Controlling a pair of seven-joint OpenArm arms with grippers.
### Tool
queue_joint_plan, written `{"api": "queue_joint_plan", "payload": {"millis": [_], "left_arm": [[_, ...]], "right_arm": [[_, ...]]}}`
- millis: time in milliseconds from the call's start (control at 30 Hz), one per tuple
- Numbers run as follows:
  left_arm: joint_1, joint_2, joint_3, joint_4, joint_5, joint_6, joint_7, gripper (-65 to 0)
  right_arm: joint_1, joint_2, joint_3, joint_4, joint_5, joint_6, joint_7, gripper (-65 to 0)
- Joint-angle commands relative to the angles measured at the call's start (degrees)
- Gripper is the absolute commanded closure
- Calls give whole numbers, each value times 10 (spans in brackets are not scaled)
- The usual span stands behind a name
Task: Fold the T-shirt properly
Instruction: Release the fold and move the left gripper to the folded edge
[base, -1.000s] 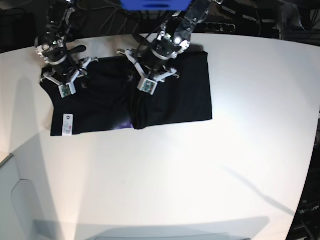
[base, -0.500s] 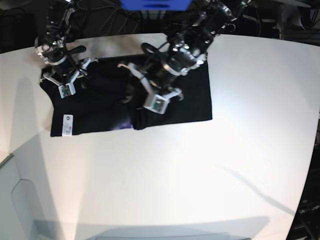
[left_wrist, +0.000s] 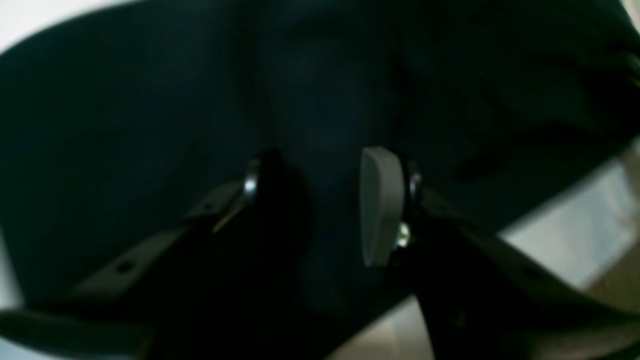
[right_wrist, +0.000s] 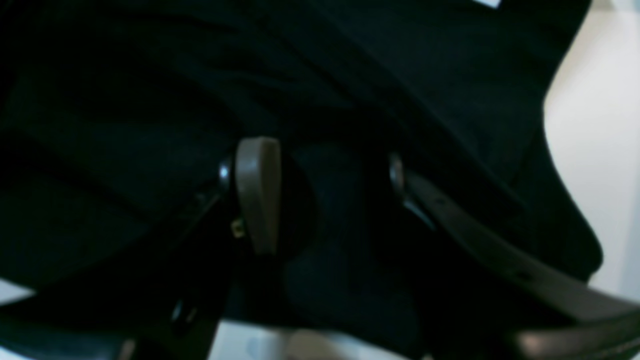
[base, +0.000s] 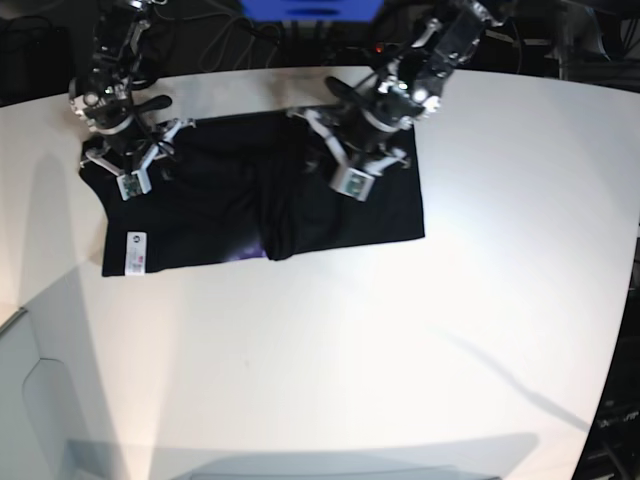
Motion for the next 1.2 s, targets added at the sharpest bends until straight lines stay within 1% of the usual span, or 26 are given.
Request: {"api": "queue_joint_plan", "payload": {"millis": [0, 100, 200, 300, 367, 433, 500, 567, 667, 700, 800, 867, 1000, 1067, 1167], "left_arm": [[-23, 7, 24, -3, -2, -3, -12, -247], [-69, 23, 95, -42, -2, -2, -13, -247], [-106, 52, 141, -75, -2, -2, -13, -247], [-122, 73, 149, -80, -2, -2, -13, -247], [-124, 74, 147, -69, -2, -2, -13, -247], [-124, 68, 140, -49, -2, -2, -14, -247], [-118, 61, 114, -25, -2, -2, -14, -247], [-100, 41, 79, 4, -2, -2, -14, -247], [-57, 12, -1, 56, -2, -2, -14, -247], [-39, 2, -30, 72, -2, -2, -14, -247], [21, -20, -130, 102, -3, -3, -14, -247], [55, -21, -198, 101, -3, -3, -14, -247], [103, -19, -288, 94, -3, -4, -14, -247], [116, -18, -318, 92, -3, -4, -14, -248], [127, -18, -344, 82, -3, -4, -14, -248]], "right_arm": [[3, 2, 1, 9, 5, 6, 8, -277], [3, 2, 2, 15, 5, 6, 8, -277], [0, 2, 2, 37, 5, 6, 8, -277], [-2, 2, 3, 71, 5, 6, 8, -277], [-2, 2, 4, 87, 5, 6, 8, -277], [-1, 2, 21, 96, 5, 6, 8, -279], [4, 2, 34, 98, 6, 6, 8, -279], [15, 2, 47, 98, 7, 6, 8, -280], [44, 2, 86, 90, 7, 6, 8, -285], [53, 2, 97, 87, 7, 6, 8, -294], [79, 4, 116, 59, 7, 6, 8, -351], [98, 9, 126, 29, 6, 6, 8, -370], [112, 24, 133, -30, 8, 6, 8, -375], [123, 32, 133, -58, 8, 6, 8, -375], [126, 44, 133, -87, 8, 6, 8, -375]]}}
